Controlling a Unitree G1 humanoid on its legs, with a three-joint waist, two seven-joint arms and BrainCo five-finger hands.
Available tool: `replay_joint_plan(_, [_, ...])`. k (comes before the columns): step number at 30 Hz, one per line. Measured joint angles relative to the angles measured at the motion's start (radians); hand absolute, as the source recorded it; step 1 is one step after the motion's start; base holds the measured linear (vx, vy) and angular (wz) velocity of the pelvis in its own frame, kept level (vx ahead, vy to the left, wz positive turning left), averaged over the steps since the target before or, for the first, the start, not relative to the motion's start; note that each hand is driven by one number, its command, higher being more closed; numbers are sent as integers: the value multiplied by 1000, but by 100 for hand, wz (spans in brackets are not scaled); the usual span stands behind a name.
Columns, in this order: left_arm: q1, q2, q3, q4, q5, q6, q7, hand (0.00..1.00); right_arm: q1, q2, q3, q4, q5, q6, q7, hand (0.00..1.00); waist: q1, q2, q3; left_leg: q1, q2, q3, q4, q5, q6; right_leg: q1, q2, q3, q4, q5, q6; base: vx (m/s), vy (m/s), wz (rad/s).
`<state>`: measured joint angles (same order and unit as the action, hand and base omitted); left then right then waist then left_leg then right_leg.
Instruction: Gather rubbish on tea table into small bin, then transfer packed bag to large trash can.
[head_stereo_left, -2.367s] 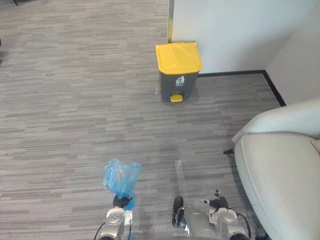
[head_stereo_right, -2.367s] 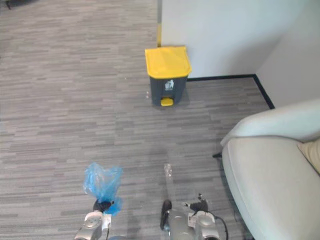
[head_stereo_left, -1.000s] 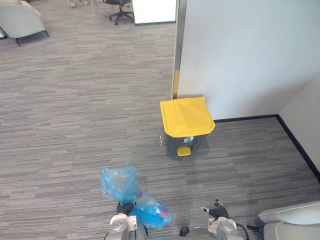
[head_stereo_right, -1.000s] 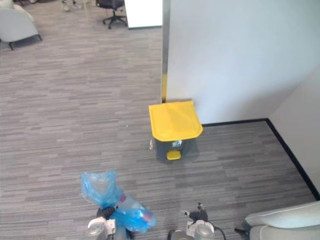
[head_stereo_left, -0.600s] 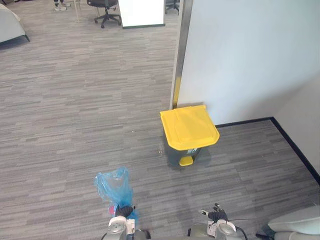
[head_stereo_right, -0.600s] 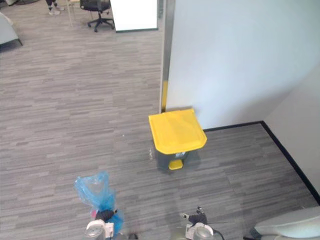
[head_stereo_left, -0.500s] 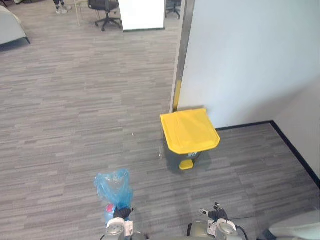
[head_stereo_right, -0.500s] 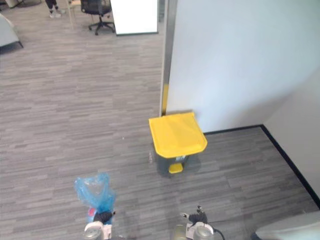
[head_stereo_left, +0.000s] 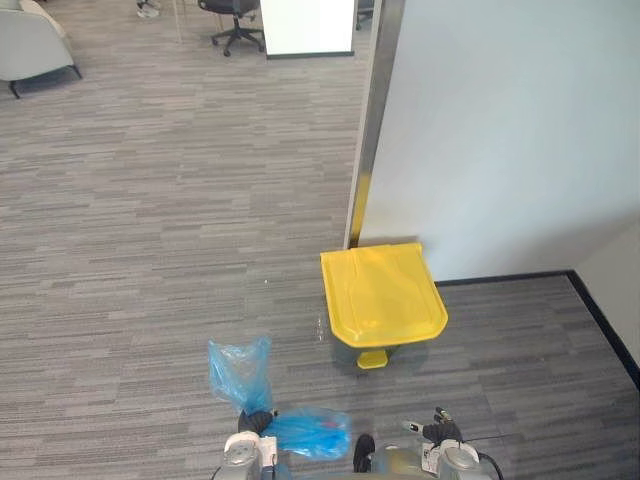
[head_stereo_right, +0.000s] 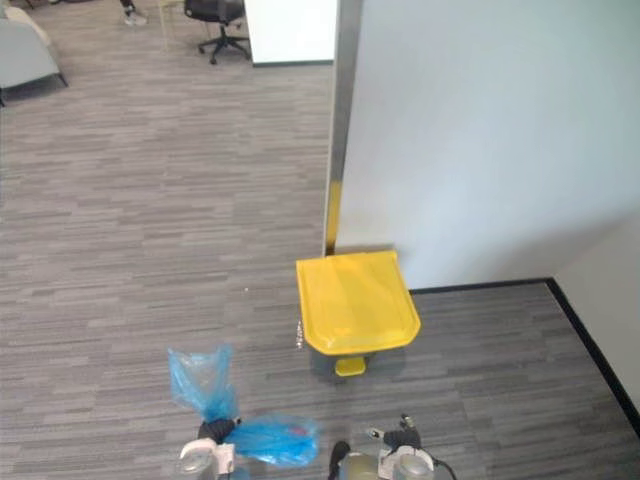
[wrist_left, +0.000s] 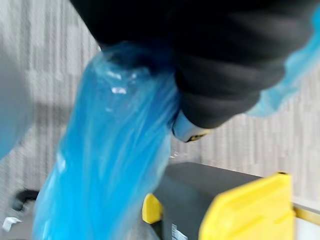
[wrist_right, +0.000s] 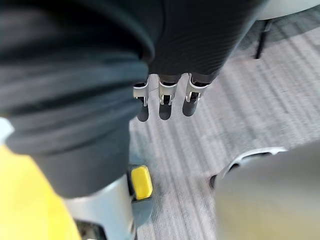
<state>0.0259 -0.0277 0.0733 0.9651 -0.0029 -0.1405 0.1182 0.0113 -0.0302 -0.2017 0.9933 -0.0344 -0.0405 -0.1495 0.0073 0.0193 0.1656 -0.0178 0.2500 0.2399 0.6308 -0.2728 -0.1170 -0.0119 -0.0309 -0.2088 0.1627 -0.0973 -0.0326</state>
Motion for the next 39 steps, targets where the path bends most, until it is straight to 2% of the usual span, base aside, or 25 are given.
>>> replay_joint_plan(2, [1, 2, 4, -4, 0, -1, -4, 100, -15, 2, -5, 5, 6, 1, -1, 0, 2, -4, 2, -19, -42, -6, -142, -23, 8, 10, -25, 27, -4, 12, 20, 150, 141, -48])
replay_joint_plan(3, [3, 1, 3, -2, 0, 0, -4, 100, -15, -2, -14, 5, 4, -1, -2, 0, 2, -1, -1, -15, -69, -39, -298, 23, 19, 11, -27, 51, -13, 19, 39, 133, 187, -66])
replay_joint_plan(4, [1, 3, -5, 6, 0, 0, -4, 100, -14, -12, -23, 9, 3, -2, -3, 0, 2, 26, -9, -16, -74, -70, -387, 108, 2, 10, -11, 71, -24, 20, 62, 156, 196, -65])
replay_joint_plan(6, [7, 24, -17, 23, 0, 0, -4, 100, 3, 10, -27, 9, 5, 1, -2, 0, 3, 0, -33, 25, -117, -40, -440, 117, 13, 18, -41, 116, -68, 42, 94, 173, 194, -47])
replay_joint_plan(9, [4, 56, -34, 47, 2, 1, -6, 100, 28, 13, -31, 14, 4, 2, -3, 0, -3, -24, -46, 49, -156, -20, -483, 124, 24, 24, -70, 135, -95, 48, 104, 140, 166, -16])
replay_joint_plan(10, [6, 58, -33, 50, 2, 2, -5, 100, 31, 13, -31, 15, 4, 2, -3, 0, -4, -25, -45, 57, -160, -18, -489, 124, 24, 33, -73, 137, -104, 50, 107, 103, 96, -8])
replay_joint_plan(15, [10, 107, -52, 68, 5, 2, -4, 100, 23, 0, -30, 47, 2, 1, -3, 0, -4, -16, -46, 74, -164, -16, -507, 129, 30, 47, -67, 144, -125, 51, 108, 52, 5, -6])
replay_joint_plan(19, [40, 101, -53, 70, 8, 2, -4, 100, 22, -13, -29, 58, -4, 2, -3, 0, -1, -3, -48, 101, -154, -1, -545, 129, 30, 42, -48, 175, -133, 56, 102, 12, -30, -24])
replay_joint_plan(22, [46, 95, -50, 69, 6, 2, -4, 100, 13, -15, -29, 68, -4, 2, -4, 0, 1, -6, -45, 103, -156, 9, -548, 126, 33, 16, -47, 193, -107, 57, 102, -22, 0, -23])
replay_joint_plan(25, [38, 100, -39, 69, 2, 2, -5, 100, -10, -9, -30, 76, -2, 1, -3, 0, 3, -21, -23, 113, -171, 23, -535, 101, 63, -72, -65, 214, 85, 5, 115, -82, 31, -32])
replay_joint_plan(27, [28, 92, -17, 67, 2, 2, -8, 100, -15, -7, -33, 36, -2, 0, -4, 0, 0, -26, 8, 157, -177, 22, -538, 82, 90, -168, -98, 160, 328, -2, 128, -124, 31, -12])
replay_joint_plan(28, [22, 95, -13, 67, 2, 2, -7, 100, -20, -3, -32, 19, -4, -1, -5, 0, -1, -23, 21, 169, -180, 22, -530, 75, 97, -204, -112, 131, 389, -26, 127, -86, 46, 1])
replay_joint_plan(29, [19, 97, -9, 65, 2, 2, -6, 100, -13, 1, -32, -4, -4, -2, -6, 0, 0, -33, 27, 177, -174, 15, -483, 40, 105, -240, -130, 75, 409, -51, 108, -51, 45, 4])
replay_joint_plan(32, [12, 103, -6, 63, 2, 1, -5, 100, -14, 15, -31, -36, -3, 1, -9, 0, 6, -43, 39, 152, -151, 18, -373, -30, 105, -320, -130, 15, 250, -1, 112, 23, 13, 7])
replay_joint_plan(33, [11, 106, -2, 52, 2, 1, -3, 100, -22, 23, -30, -38, -4, -1, -11, 0, 8, -54, 46, 143, -149, 24, -314, -68, 93, -339, -130, -9, 137, 16, 118, 121, -85, 7])
replay_joint_plan(35, [1, 105, 9, 42, 2, 1, 7, 100, -29, 30, -31, -34, -5, 3, -18, 0, 8, -72, 57, 140, -152, 16, -226, -137, 65, -332, -130, -18, 89, 6, 115, 242, -179, 12])
replay_joint_plan(36, [-15, 95, 19, 46, 2, 1, 11, 100, -34, 30, -33, -37, -5, 4, -17, 0, 10, -73, 67, 143, -145, -1, -184, -176, 52, -323, -124, -7, 91, 51, 118, 294, -192, 16])
replay_joint_plan(37, [-31, 78, 19, 45, 2, 1, 13, 100, -43, 22, -33, -37, -5, 3, -20, 0, 11, -41, 81, 143, -115, -7, -169, -193, 34, -325, -110, -30, 118, 45, 126, 293, -161, 16])
replay_joint_plan(39, [-54, 36, 17, 43, 3, 1, 12, 100, -61, 11, -41, -39, -5, 5, -20, 0, 11, -17, 97, 141, -86, -26, -186, -202, 22, -335, -90, -56, 150, 42, 121, 291, -141, 25])
